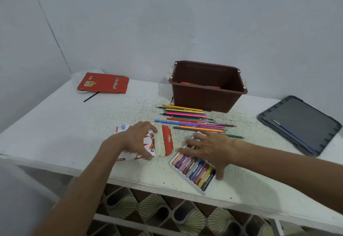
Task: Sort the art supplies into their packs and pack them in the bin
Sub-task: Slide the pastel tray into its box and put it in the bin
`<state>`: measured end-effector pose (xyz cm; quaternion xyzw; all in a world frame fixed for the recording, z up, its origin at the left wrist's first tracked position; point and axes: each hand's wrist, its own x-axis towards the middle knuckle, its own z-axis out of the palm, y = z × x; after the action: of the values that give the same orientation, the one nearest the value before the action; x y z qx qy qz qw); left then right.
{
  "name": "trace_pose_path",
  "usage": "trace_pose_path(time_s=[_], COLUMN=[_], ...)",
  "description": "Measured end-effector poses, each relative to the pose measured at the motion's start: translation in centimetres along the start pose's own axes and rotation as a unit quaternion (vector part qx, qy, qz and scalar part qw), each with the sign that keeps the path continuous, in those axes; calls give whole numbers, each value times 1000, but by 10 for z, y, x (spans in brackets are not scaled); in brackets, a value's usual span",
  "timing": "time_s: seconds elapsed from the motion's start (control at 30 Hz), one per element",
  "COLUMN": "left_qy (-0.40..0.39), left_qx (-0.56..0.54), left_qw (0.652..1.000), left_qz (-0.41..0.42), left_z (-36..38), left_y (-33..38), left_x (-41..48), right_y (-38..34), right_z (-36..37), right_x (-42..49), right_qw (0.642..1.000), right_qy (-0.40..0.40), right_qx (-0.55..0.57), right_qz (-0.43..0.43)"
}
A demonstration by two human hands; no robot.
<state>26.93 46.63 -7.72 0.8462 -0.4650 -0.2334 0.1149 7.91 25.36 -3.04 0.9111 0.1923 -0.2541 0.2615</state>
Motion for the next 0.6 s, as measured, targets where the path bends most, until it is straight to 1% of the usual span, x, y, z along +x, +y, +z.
trace_pose_path(time_s=[0.13, 0.3, 0.5, 0.6], left_qy=[-14, -30, -51, -55], left_qx=[-14, -10, 21, 30], left_qw=[1000, 999, 996, 996], left_qz=[18, 41, 65, 70], left_z=[2, 7, 10, 11], left_y=[9, 26, 50, 57], left_x=[0, 6, 15, 18], right_y=[10, 22, 24, 25], right_z=[14, 37, 52, 56], right_x=[-16, -30, -35, -36], right_qw=[990, 957, 950, 937], right_qy=[-34, -68, -24, 6], right_qx=[120, 246, 276, 311], right_qz=[61, 140, 147, 157])
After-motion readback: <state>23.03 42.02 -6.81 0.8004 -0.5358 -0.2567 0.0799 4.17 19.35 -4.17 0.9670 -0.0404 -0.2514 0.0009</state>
